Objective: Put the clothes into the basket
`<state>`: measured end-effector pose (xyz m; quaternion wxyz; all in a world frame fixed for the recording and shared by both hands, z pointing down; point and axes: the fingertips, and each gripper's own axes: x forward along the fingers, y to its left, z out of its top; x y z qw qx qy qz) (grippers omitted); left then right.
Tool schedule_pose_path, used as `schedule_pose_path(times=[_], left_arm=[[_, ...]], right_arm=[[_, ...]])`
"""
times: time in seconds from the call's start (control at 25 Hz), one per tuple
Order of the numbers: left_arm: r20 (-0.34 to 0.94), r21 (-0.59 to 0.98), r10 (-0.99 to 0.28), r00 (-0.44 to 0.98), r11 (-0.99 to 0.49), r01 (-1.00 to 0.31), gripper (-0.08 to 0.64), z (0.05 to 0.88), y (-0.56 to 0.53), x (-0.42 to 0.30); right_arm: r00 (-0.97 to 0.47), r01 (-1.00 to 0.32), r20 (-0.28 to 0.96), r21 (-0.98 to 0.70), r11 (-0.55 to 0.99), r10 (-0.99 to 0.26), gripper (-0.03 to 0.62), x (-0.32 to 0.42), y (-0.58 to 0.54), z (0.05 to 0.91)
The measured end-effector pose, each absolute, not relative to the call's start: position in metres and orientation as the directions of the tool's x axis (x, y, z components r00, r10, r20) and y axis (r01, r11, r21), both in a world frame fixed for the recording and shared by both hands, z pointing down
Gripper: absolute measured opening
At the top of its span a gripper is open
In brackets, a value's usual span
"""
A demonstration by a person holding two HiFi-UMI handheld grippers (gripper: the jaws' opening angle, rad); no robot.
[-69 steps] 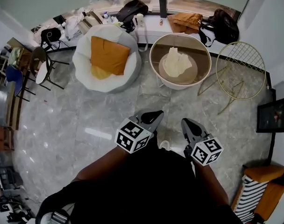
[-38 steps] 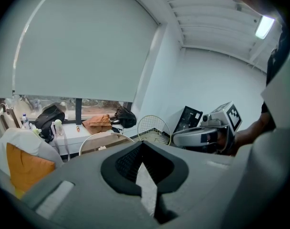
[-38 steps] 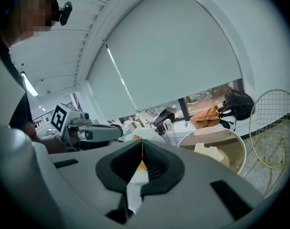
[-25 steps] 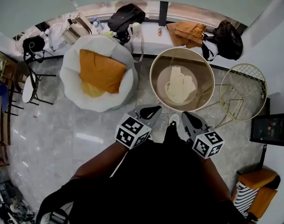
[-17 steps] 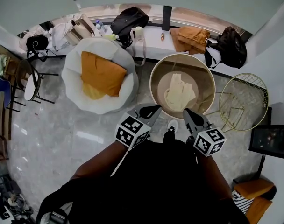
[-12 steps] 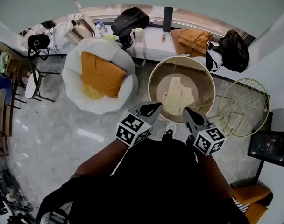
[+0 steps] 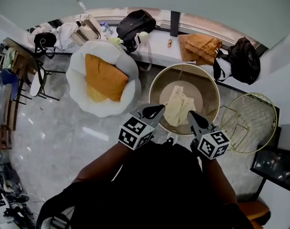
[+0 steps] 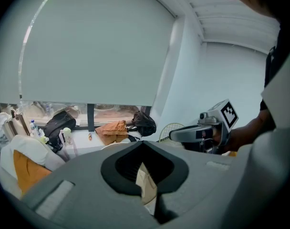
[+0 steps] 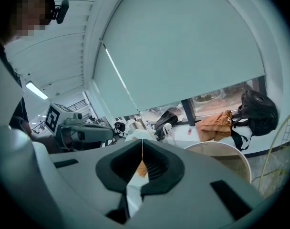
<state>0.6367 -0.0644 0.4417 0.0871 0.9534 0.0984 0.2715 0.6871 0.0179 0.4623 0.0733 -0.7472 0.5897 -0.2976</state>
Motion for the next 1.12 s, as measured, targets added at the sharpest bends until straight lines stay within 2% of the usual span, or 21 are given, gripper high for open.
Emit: schedule_pose_path(times=[0.56, 0.84, 1.12], left_arm=[[0.641, 0.171, 0.137, 0.755, -0.985, 0.034, 0.0, 0.5, -0.081, 0.649], [0.675, 0.215, 0.228, 0.702, -0.971, 0.108, 0.0, 0.53, -0.098, 0.664], [0.707, 0.235, 0.297, 0.642, -0.955, 0.182, 0.0, 0.573, -0.132, 0.691]], right_arm=[[-0.004, -0.888, 0.547, -0.387, -0.249, -0.837, 0.017, 0.703, 0.013, 0.565], [0.001, -0.863, 0.634, -0.39, -0.321, -0.773, 0.023, 0.699, -0.003, 0.611], [0.02, -0.807, 0.704, -0.409, -0.427, -0.71, 0.083, 0.703, -0.036, 0.659]])
